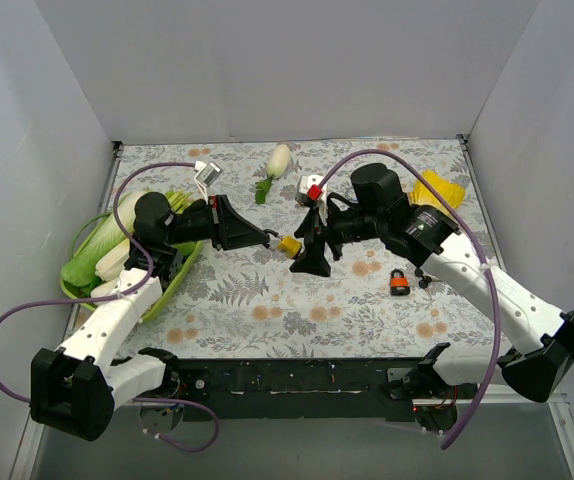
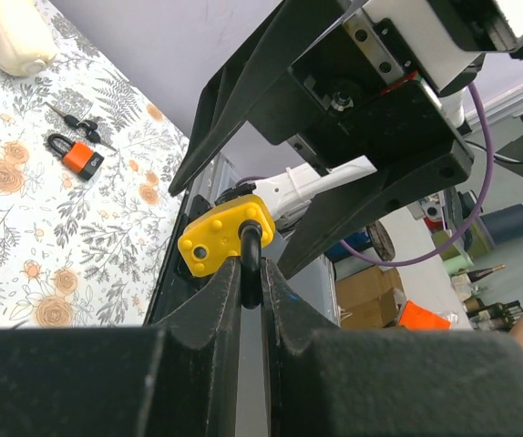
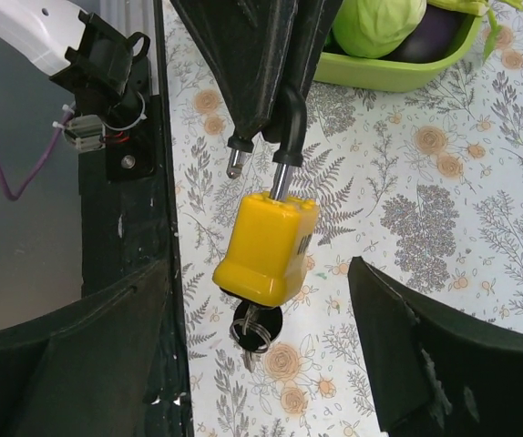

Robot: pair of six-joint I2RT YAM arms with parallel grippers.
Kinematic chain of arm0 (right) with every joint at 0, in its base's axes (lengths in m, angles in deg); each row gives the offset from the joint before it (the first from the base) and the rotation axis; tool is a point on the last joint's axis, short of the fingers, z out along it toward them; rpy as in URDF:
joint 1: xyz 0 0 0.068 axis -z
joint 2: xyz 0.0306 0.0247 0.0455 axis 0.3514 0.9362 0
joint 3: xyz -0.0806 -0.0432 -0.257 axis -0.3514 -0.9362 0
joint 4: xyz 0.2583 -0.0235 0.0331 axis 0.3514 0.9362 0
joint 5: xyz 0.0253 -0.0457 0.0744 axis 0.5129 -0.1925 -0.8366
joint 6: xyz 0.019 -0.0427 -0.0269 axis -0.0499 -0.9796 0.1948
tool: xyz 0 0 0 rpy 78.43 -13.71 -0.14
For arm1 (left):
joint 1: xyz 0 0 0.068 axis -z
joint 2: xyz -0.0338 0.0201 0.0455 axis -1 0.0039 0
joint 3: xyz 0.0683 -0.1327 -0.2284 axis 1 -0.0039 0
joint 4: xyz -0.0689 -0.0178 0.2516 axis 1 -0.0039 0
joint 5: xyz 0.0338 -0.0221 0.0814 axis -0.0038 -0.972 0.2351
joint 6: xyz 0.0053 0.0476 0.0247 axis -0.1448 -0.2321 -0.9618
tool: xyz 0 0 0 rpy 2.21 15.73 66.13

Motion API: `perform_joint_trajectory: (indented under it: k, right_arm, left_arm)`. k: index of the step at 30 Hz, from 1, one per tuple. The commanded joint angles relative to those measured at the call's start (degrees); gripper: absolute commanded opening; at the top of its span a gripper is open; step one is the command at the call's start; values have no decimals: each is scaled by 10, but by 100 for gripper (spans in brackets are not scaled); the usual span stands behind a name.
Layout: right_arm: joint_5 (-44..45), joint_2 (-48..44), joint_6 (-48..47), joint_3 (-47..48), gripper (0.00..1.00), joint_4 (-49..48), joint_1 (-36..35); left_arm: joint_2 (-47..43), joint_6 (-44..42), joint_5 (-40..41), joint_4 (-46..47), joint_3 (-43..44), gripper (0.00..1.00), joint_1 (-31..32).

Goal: Lock with the key
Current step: Lock the lock.

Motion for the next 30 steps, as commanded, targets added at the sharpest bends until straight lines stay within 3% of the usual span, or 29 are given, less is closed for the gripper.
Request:
perform_joint_trajectory:
  k: [1,7,10,13,14,17,21,22,24,26,30]
  right_arm:
    - [-18,9,-2,11,85,-36,-5]
    - [-18,16,3,11,74,-37,-11]
    - [-20,21,6,13,61,-39,-13]
    - [-31,26,12,17,43,-38,-14]
    - [-33,27,13,18,24,-38,-14]
    - [-47,30,19,23,1,-30,-14]
    - [-85,23,13,23,1,-4,-7]
    - [-90,19,8,21,1,0,-4]
    - [-103,9,-1,19,1,19,2]
    - [-107,4,-21,21,1,37,5]
    - [-127,1,-67,30,1,84,5]
  left_arm:
    - [-14,19,17,35,18,0,3]
    - [-24,19,35,27,10,0,10]
    - [-27,19,45,25,4,0,13]
    - [-27,25,44,31,2,0,15]
    - [-27,24,41,30,2,0,16]
    - [-26,-19,25,-21,20,0,16]
    - [-13,-186,-40,-154,66,13,15]
    - [-11,-284,-45,-237,76,25,15]
    - [-4,-383,-36,-335,120,36,15]
    - [-3,-489,-35,-416,140,54,15]
    - [-20,-581,-28,-459,160,61,14]
